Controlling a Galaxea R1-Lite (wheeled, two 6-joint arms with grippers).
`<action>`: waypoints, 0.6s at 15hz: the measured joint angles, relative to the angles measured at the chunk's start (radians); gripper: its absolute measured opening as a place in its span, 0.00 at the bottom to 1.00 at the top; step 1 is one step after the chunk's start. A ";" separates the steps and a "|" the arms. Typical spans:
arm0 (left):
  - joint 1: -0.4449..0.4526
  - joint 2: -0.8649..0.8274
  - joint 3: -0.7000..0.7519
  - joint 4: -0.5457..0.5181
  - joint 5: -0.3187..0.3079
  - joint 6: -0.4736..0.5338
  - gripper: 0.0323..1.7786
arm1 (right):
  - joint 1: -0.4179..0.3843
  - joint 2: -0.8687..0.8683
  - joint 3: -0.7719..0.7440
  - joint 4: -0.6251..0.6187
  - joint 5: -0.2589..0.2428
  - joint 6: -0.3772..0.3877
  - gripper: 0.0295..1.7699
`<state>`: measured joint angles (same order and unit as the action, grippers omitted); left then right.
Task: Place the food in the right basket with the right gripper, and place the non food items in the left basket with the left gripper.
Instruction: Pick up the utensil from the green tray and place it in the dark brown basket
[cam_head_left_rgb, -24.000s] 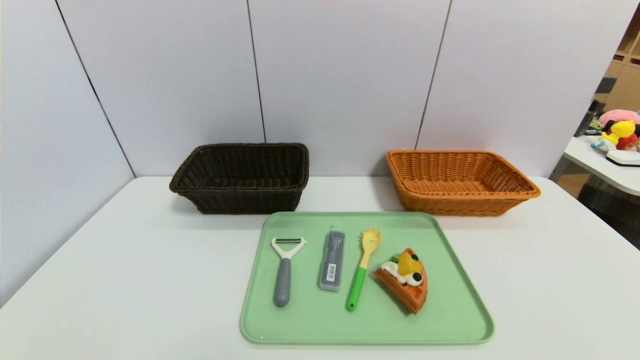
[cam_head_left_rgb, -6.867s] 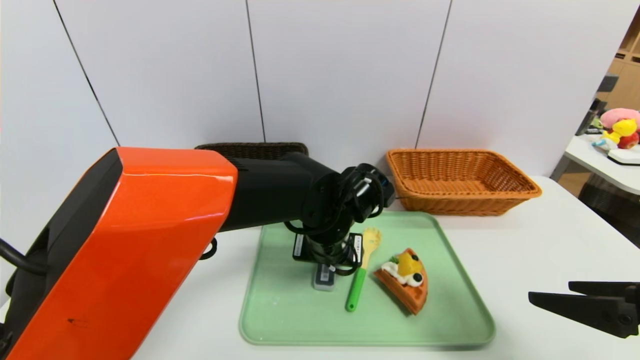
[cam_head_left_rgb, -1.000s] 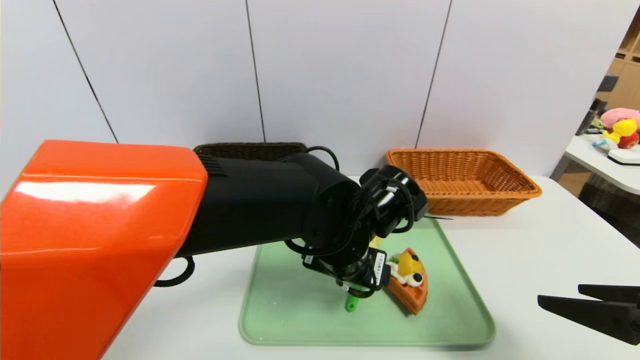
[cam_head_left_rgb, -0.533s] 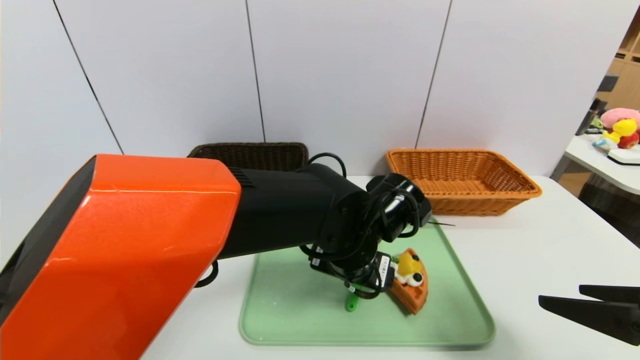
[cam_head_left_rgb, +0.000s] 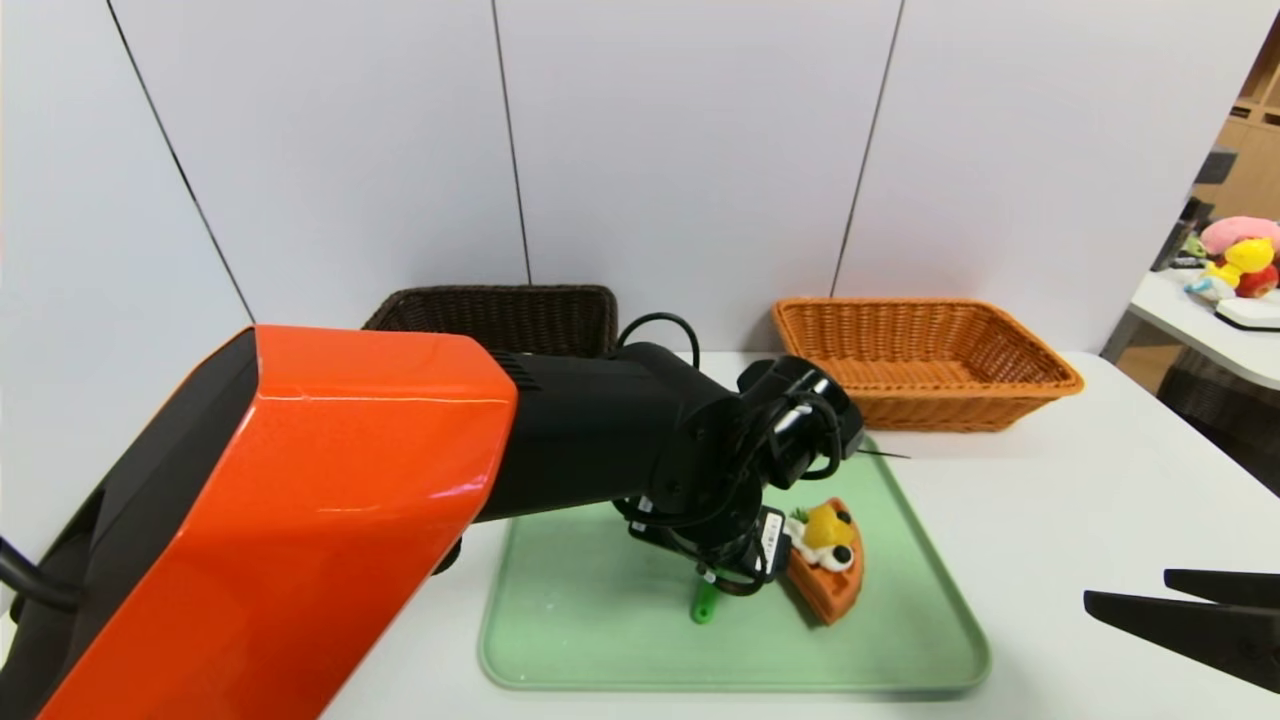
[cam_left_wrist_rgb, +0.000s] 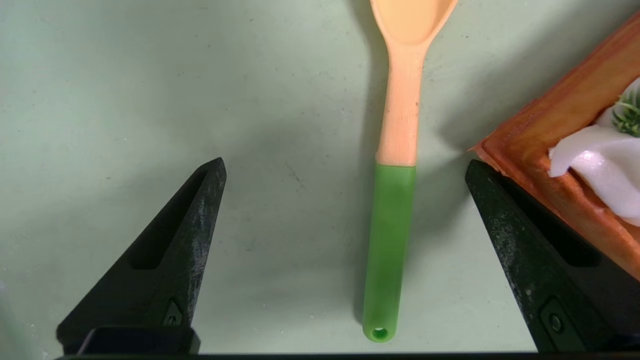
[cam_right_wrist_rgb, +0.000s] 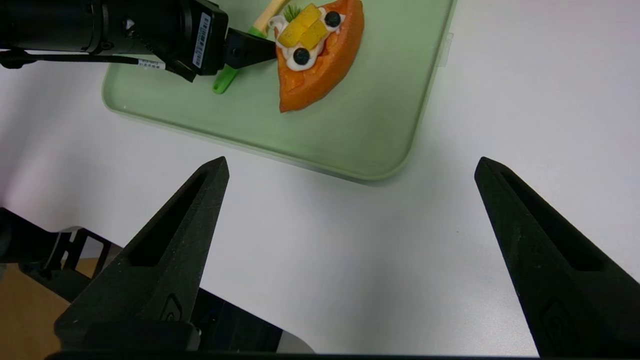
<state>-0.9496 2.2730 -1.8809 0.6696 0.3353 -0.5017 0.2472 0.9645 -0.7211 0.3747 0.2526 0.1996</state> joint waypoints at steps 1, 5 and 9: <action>0.003 0.003 -0.004 -0.001 0.000 0.000 0.95 | 0.000 0.000 0.000 0.000 0.000 0.001 0.96; 0.013 0.013 -0.008 -0.003 -0.001 -0.003 0.95 | 0.000 -0.001 0.000 -0.001 0.000 0.000 0.96; 0.013 0.016 -0.008 0.000 -0.007 -0.003 0.76 | 0.000 -0.001 -0.001 -0.001 0.000 -0.003 0.96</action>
<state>-0.9366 2.2885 -1.8887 0.6696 0.3281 -0.5047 0.2477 0.9634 -0.7226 0.3732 0.2530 0.1970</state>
